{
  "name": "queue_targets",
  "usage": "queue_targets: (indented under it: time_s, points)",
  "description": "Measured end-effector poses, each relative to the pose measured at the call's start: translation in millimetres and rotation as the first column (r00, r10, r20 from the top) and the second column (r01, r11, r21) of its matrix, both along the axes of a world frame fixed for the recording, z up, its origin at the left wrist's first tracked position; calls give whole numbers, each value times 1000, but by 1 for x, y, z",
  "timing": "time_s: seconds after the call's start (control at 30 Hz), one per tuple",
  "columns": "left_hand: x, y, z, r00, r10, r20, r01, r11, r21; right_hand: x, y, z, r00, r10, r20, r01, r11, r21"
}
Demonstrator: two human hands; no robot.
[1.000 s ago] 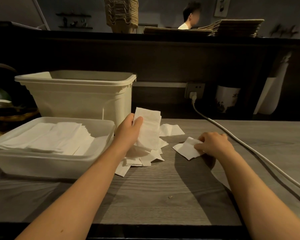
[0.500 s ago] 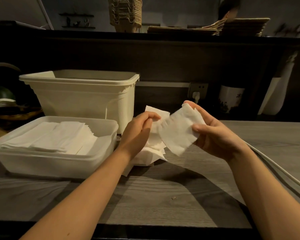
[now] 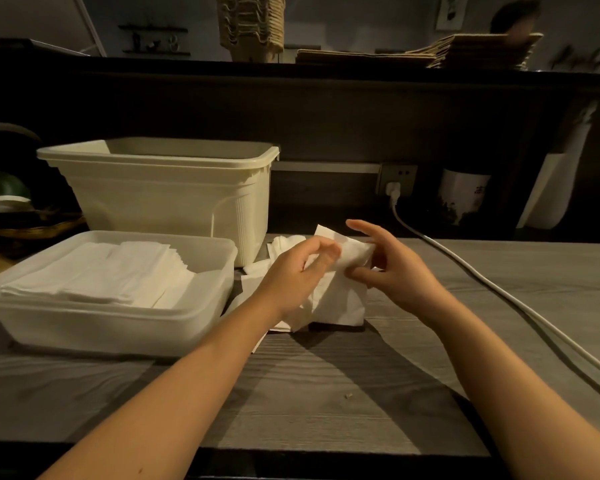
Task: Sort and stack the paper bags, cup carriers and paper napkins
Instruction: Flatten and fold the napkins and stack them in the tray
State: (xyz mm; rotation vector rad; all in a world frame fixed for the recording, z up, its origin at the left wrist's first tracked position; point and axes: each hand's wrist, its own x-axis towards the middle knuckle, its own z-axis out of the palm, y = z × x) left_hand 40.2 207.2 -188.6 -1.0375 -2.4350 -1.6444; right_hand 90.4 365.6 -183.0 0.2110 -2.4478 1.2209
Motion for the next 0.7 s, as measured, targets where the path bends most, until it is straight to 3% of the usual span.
queue_targets:
  time_s: [0.3, 0.53, 0.7]
  points:
    - [-2, -1, -1, 998, -56, 24, 55, 998, 30, 3, -1, 5, 997, 80, 14, -69, 925, -373]
    - [-1, 0, -3, 995, -83, 61, 79, 994, 76, 1, 0, 4, 999, -31, 37, 43, 919, -391]
    - [0, 2, 0, 998, 7, -56, -8, 1000, -24, 1, 0, 4, 991, -125, 48, 134, 921, -366]
